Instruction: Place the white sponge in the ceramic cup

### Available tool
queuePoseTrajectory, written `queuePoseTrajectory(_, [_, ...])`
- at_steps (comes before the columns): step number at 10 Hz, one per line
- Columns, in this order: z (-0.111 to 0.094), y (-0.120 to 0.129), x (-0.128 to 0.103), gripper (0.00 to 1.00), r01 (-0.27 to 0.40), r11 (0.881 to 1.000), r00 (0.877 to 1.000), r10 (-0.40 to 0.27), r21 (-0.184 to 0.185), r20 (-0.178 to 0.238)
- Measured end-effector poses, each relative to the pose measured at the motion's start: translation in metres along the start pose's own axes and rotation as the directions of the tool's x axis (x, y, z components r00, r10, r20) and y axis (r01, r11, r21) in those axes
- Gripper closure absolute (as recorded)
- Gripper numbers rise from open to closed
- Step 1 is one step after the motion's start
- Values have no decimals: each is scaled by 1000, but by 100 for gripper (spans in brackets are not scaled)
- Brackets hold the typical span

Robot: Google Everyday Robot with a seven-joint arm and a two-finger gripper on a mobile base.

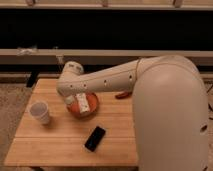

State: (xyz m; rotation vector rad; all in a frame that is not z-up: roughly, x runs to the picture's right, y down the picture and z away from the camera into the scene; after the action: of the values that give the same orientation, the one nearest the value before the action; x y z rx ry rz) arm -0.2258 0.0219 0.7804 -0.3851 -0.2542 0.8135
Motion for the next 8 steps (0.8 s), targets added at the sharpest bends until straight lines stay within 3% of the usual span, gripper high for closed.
queuePoseTrajectory(8, [0,-1,0,100,-1,1000,1000,1,1,1])
